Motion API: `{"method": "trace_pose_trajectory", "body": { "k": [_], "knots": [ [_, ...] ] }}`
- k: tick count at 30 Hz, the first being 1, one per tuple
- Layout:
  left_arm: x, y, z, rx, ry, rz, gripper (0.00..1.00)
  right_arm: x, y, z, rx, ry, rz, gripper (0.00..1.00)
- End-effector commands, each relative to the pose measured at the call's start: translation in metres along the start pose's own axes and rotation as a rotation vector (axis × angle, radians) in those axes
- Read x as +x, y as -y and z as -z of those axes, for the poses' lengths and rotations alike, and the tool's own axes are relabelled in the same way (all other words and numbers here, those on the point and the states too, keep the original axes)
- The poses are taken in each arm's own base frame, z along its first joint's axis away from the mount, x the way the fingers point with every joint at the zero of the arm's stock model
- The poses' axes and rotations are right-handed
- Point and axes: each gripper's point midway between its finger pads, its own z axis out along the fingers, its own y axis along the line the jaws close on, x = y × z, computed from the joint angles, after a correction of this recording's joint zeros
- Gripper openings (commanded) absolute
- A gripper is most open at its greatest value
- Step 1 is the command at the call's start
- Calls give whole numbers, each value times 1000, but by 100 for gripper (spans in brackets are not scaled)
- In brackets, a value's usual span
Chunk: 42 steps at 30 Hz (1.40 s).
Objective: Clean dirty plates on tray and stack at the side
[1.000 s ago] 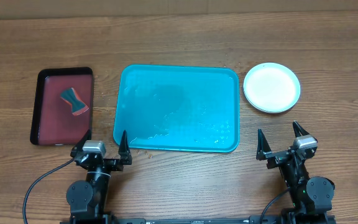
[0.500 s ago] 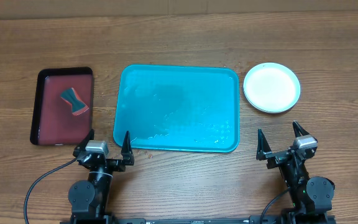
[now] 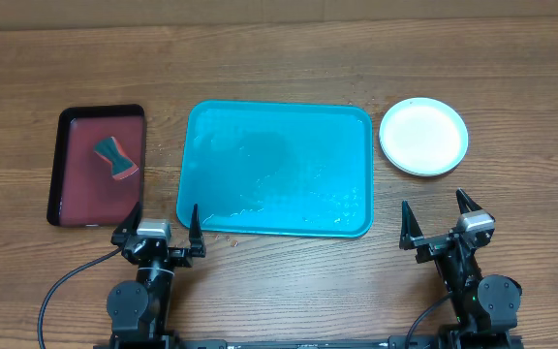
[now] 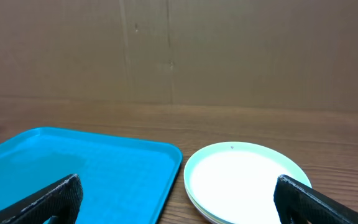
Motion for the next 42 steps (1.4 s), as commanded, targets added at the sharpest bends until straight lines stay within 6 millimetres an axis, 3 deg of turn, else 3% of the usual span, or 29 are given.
{"method": "trace_pose_trajectory", "body": {
  "k": [1,8,42],
  "knots": [
    [1,-4,1,-28,3,41,100,1,3,0,13,6,5,100],
    [9,-7,-1,-46,-33,61,100,1,3,0,13,6,5,100],
    [1,-6,1,-53,2,49,100,1,3,0,13,6,5,100]
  ]
}}
